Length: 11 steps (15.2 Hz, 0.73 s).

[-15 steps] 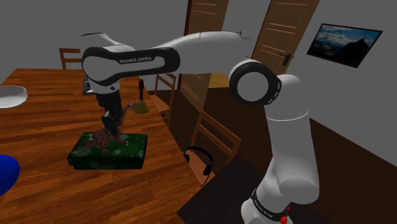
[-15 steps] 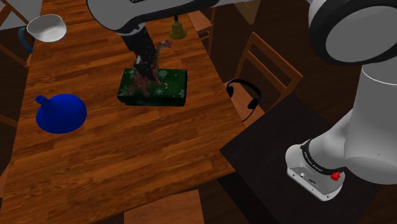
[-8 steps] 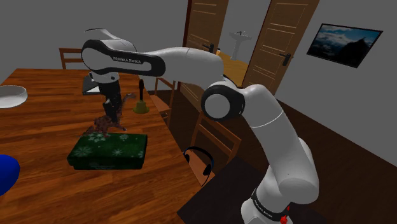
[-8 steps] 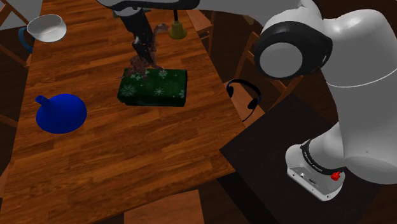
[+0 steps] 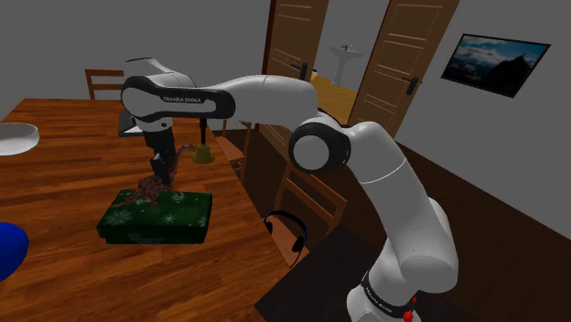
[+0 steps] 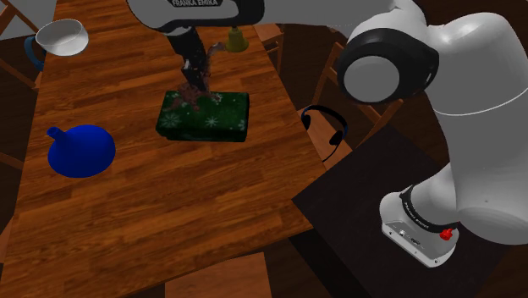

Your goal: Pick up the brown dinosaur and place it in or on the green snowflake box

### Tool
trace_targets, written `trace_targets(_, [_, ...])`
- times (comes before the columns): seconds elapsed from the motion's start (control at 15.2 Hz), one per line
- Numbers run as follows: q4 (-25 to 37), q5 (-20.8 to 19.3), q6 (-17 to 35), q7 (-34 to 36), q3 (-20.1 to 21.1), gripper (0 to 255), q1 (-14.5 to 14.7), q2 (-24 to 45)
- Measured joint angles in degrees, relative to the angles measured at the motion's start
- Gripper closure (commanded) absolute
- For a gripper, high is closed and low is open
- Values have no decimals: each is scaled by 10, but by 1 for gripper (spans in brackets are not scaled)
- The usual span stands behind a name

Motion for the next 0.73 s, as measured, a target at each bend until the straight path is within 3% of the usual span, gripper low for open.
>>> trace_targets(0.33, [-36, -1, 38, 0, -1, 255, -4, 3])
trace_targets(0.73, [-38, -1, 45, 1, -1, 255, -4, 7])
